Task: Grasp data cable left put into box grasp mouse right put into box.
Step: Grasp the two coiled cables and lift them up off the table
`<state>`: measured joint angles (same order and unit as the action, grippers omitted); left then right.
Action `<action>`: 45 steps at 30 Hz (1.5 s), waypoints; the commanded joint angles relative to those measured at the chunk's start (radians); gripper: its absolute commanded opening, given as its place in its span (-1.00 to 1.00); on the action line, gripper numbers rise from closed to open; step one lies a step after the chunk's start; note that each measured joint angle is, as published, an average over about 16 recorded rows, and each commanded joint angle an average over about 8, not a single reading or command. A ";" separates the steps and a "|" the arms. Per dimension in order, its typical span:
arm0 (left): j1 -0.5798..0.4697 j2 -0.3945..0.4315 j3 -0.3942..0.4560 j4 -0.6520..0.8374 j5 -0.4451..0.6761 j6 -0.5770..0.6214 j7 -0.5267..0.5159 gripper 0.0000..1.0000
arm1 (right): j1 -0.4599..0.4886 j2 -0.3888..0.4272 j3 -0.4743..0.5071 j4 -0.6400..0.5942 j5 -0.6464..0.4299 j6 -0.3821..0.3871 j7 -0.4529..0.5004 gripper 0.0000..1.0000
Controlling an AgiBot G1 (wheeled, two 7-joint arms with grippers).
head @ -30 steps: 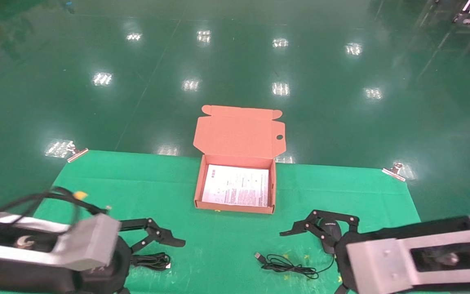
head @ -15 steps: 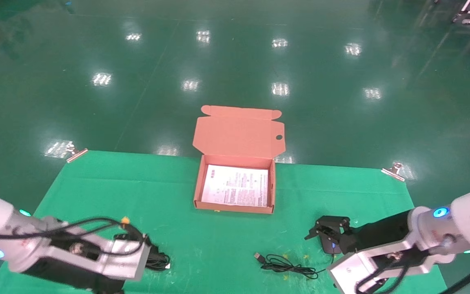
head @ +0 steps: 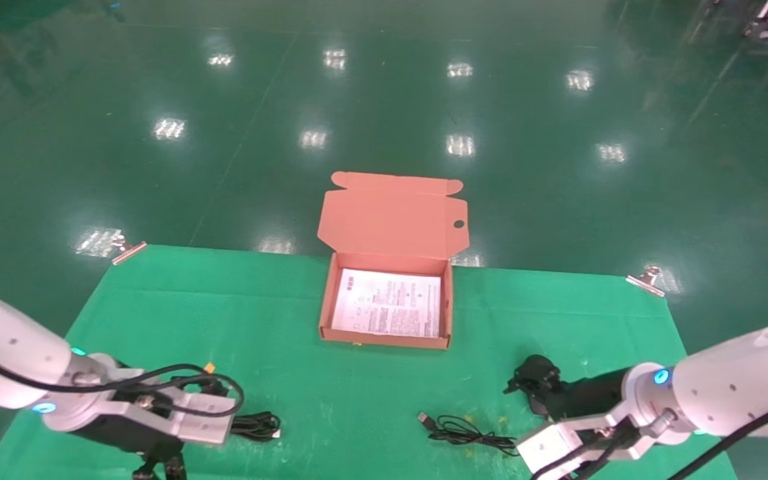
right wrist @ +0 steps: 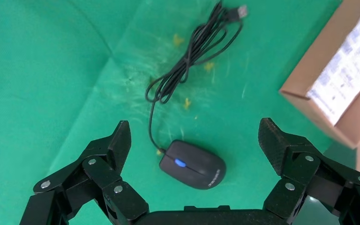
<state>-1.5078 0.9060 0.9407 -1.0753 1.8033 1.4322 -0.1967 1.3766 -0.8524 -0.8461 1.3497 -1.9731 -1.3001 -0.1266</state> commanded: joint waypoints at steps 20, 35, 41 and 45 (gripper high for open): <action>-0.018 0.164 -0.021 0.542 0.017 -0.195 0.107 1.00 | -0.089 -0.100 0.002 -0.113 -0.122 0.149 0.219 1.00; -0.046 0.240 -0.033 0.774 0.003 -0.264 0.229 0.08 | -0.087 -0.192 -0.002 -0.334 -0.091 0.181 0.191 0.35; -0.046 0.250 -0.038 0.818 -0.003 -0.278 0.258 -1.00 | -0.087 -0.208 -0.004 -0.375 -0.088 0.194 0.172 -1.00; -0.046 0.251 -0.039 0.823 -0.004 -0.280 0.260 -1.00 | -0.087 -0.210 -0.004 -0.379 -0.087 0.196 0.170 -1.00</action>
<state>-1.5538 1.1556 0.9025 -0.2580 1.7999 1.1539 0.0609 1.2896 -1.0601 -0.8502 0.9756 -2.0605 -1.1060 0.0457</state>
